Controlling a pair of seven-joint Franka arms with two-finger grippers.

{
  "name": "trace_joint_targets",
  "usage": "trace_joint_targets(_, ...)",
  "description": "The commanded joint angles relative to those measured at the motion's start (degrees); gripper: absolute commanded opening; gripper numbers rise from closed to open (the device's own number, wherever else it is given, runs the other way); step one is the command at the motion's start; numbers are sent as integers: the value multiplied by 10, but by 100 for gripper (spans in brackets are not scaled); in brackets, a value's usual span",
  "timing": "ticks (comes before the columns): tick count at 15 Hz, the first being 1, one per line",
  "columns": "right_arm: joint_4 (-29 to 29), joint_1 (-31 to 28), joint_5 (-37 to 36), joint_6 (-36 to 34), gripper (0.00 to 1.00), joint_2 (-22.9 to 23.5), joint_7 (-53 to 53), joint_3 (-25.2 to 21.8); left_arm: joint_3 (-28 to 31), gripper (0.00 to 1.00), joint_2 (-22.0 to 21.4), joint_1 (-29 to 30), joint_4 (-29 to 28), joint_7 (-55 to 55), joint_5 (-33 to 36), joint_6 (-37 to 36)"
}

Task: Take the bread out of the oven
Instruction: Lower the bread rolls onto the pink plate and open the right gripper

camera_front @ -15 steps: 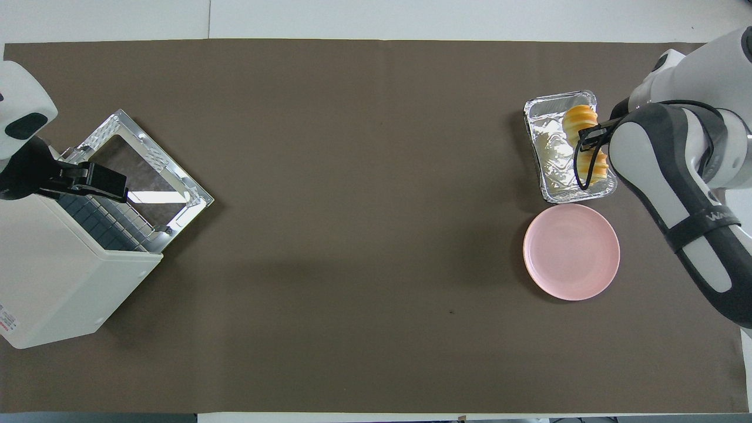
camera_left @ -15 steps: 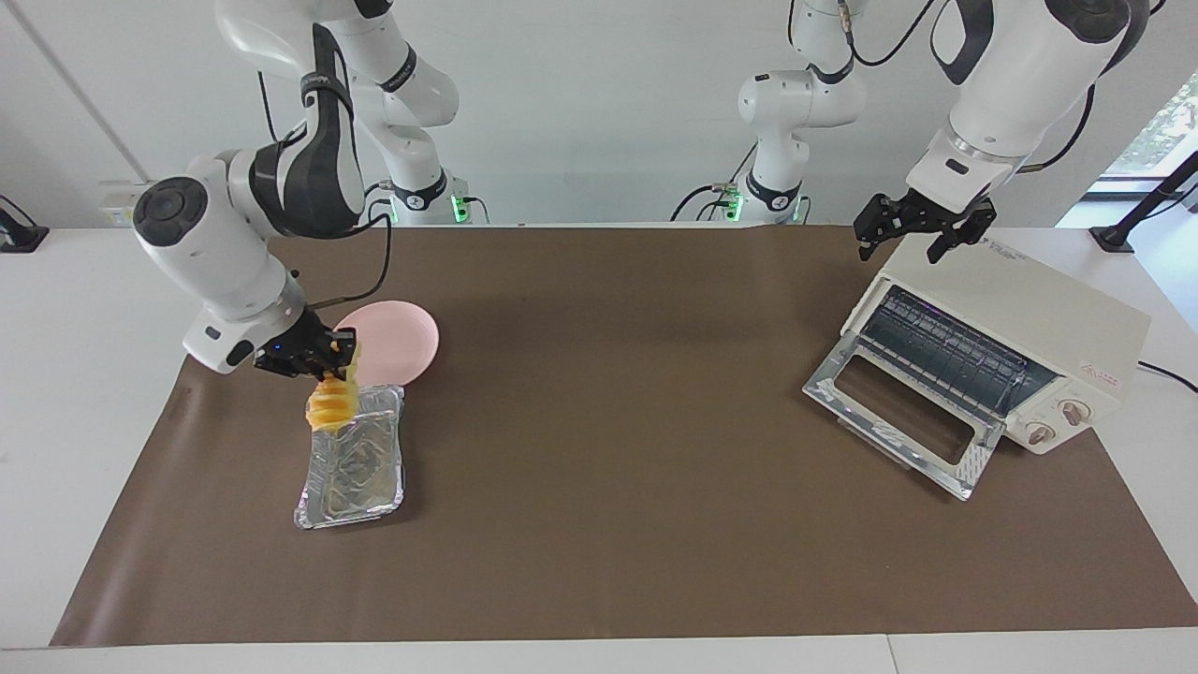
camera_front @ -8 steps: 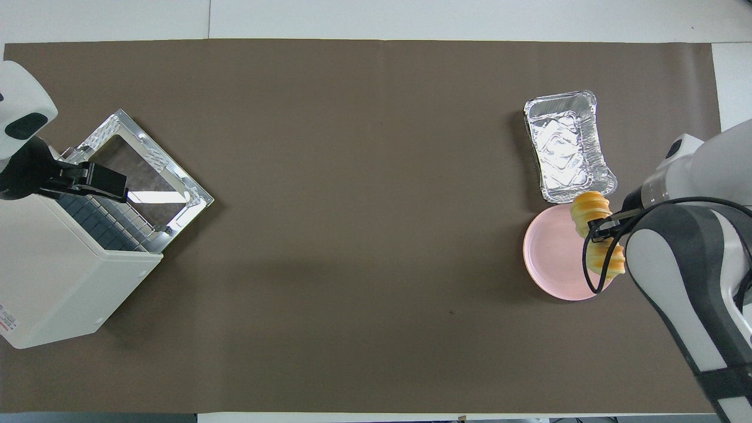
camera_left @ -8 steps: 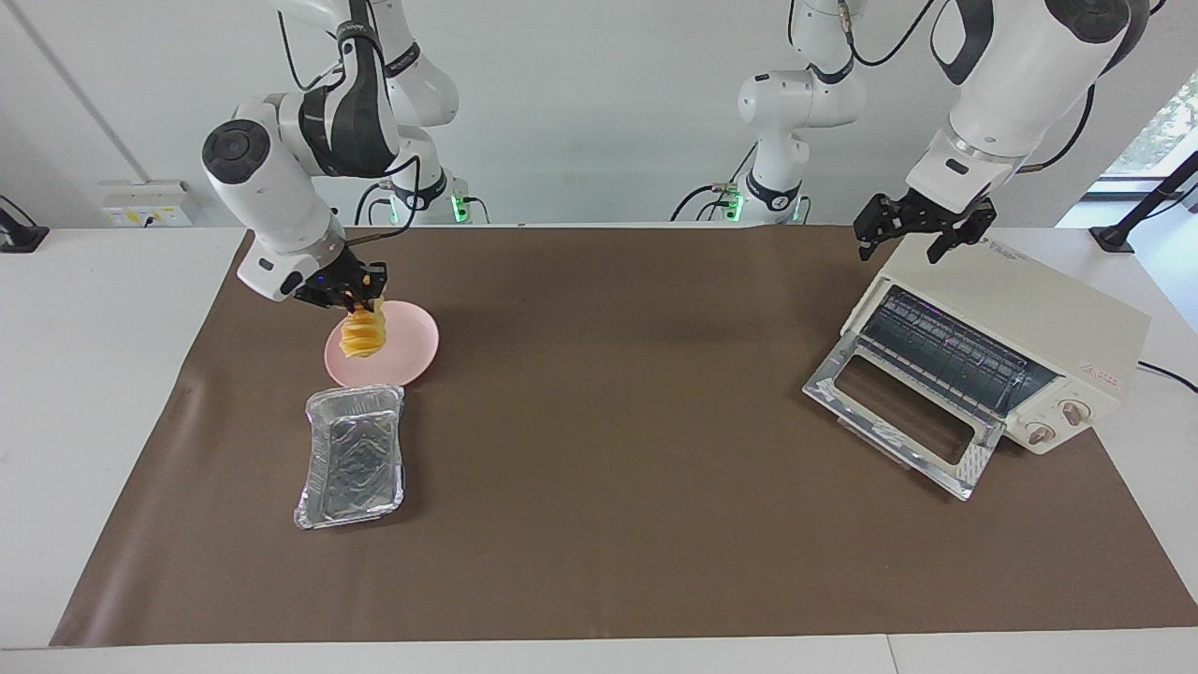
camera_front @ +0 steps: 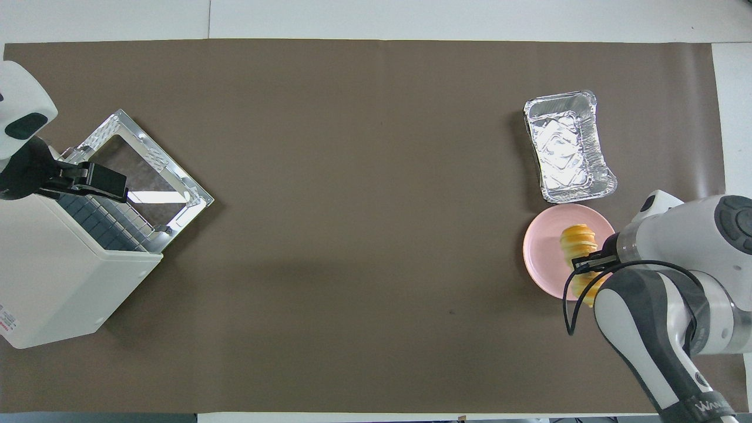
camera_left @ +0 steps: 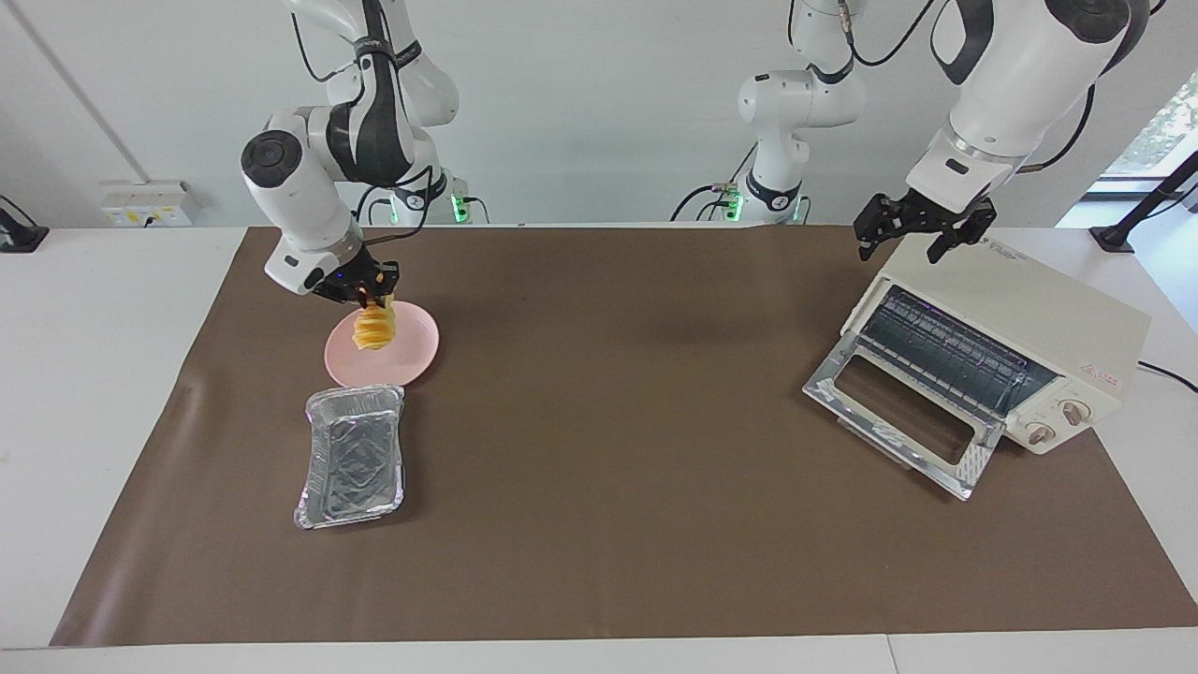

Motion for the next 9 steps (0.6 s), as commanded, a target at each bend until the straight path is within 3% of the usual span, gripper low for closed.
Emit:
trace_joint_targets(1,-10,-16,8,56,24,16,-24,3,-3,100,-11,4,-10,-7,5,9)
trace_joint_targets(7,-9,-10,8,112,25,50,-19,3,-3,100,-11,4,-10,-7,5,9)
trace_joint_targets(9,-9,-8,8,114,29,50,-15,3,-3,100,-11,5,-10,-7,5,9)
